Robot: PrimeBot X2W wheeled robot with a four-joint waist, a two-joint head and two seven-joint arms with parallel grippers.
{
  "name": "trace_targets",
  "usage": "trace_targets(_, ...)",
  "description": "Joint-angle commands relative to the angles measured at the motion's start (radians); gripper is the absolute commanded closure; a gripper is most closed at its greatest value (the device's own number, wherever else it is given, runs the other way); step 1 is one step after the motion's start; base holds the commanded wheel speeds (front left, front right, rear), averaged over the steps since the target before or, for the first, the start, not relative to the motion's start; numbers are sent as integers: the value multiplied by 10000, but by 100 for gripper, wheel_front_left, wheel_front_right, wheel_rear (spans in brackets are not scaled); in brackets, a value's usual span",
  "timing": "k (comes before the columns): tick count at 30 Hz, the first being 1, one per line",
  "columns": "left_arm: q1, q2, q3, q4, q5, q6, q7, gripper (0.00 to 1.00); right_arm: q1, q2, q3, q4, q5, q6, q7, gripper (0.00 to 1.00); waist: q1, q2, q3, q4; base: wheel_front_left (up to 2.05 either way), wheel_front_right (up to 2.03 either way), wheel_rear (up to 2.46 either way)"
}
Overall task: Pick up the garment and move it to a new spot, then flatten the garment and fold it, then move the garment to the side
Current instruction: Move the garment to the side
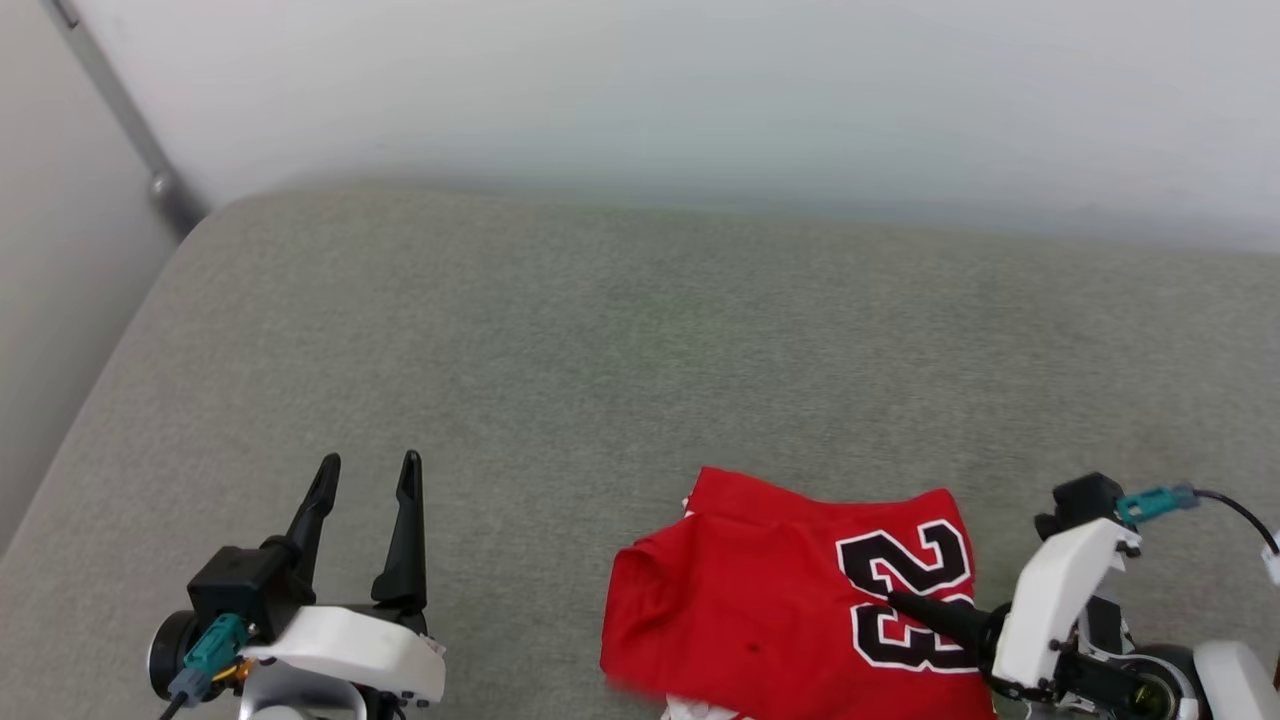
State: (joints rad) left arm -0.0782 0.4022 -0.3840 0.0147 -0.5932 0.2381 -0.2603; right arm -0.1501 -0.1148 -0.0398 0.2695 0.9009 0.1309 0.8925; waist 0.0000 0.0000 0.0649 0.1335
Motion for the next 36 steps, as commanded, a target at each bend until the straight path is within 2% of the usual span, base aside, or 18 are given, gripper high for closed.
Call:
trace_targets(1, 154, 27, -15, -24, 59, 0, -61, 0, -68, -358, 546, -400, -517, -5, -169, 100, 0, 0, -298, -384, 0, 0, 0)
trace_targets(5, 243, -38, -72, -66, 79, -53, -57, 0, -129, -1020, 1345, -890, -1577, -5, -300, 100, 0, 0, -460, -934, 0, 0, 0)
trace_targets(10, 288, -175, 35, -207, 144, -37, -51, 0, -464, -1575, 1599, -895, -2642, -5, -154, 100, 0, 0, -356, -2014, 0, 0, 0)
trace_targets(13, 129, -177, 218, -488, 269, -44, -44, 0, -934, -1780, 1528, -818, -3110, -5, -256, 100, 0, 0, 221, -2858, 0, 0, 0)
trace_targets(14, 129, -177, 218, -488, 269, -44, -44, 0, -934, -1780, 1528, -818, -3110, -5, -256, 100, 0, 0, 221, -2858, 0, 0, 0)
trace_targets(17, -303, -22, 341, -777, 479, -144, -46, 0, -1532, -1943, 1314, -577, -3537, -5, -556, 100, 0, 0, 1040, -3606, 0, 0, 0)
trace_targets(20, -796, 80, 283, -1098, 735, -188, -26, 0, -2110, -2079, 861, -199, -3904, -5, -1051, 100, 0, 0, 1943, -4125, 0, 0, 0)
trace_targets(23, -1539, 243, 204, -1494, 984, -334, 140, 0, -2696, -2428, 249, 145, -4429, -5, -1607, 100, 0, 0, 3002, -4335, 0, 0, 0)
trace_targets(31, -3456, 646, -204, -2533, 1728, -780, 891, 0, -4285, -3209, -1785, 932, -5715, -6, -2845, 100, 0, 0, 5401, -4396, 0, 0, 0)
trace_targets(36, -4202, 836, -396, -3050, 2079, -948, 1282, 0, -5067, -3449, -3196, 1170, -6576, -8, -3592, 100, 0, 0, 6232, -4271, 0, 0, 0)
